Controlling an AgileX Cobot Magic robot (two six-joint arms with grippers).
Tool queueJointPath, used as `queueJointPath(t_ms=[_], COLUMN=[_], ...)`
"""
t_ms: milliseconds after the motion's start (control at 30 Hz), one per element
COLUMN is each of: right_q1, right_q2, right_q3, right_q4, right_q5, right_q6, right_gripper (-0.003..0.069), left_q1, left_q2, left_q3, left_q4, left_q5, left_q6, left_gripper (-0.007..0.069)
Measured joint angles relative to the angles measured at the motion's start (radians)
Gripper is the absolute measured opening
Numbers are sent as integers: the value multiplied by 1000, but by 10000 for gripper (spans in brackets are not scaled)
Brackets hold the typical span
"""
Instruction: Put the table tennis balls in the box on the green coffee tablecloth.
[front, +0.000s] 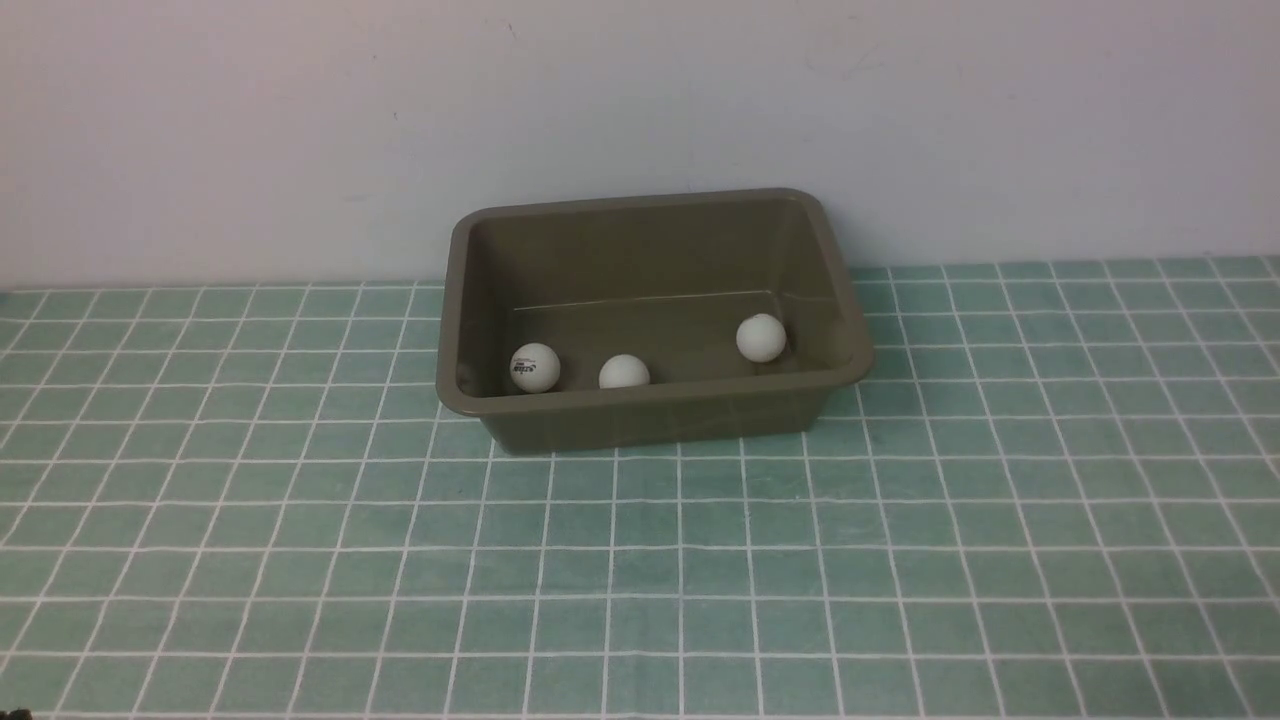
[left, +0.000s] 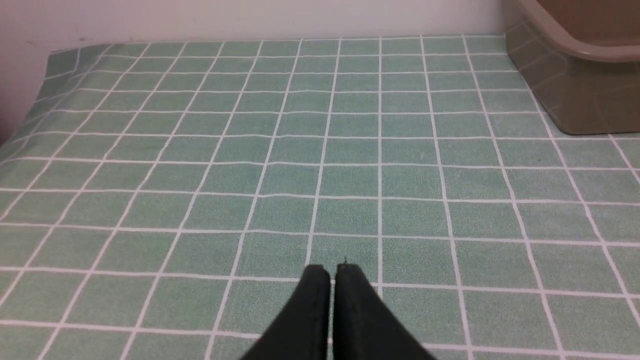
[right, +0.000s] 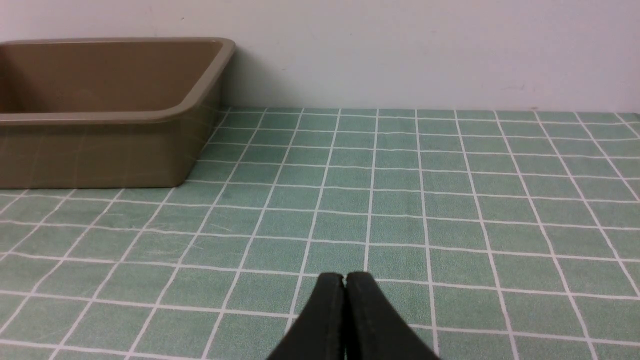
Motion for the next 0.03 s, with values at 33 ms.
queueJointPath(t_ms=[33], right_q1=[0], right_q2=[0], right_q3=[0], right_q4=[0], right_q5=[0], right_q6=[0], right_gripper=[-18], left_q1=[0], left_q2=[0], left_q3=[0], left_q4=[0], left_q5=[0], left_q6=[0], left_gripper=[-1])
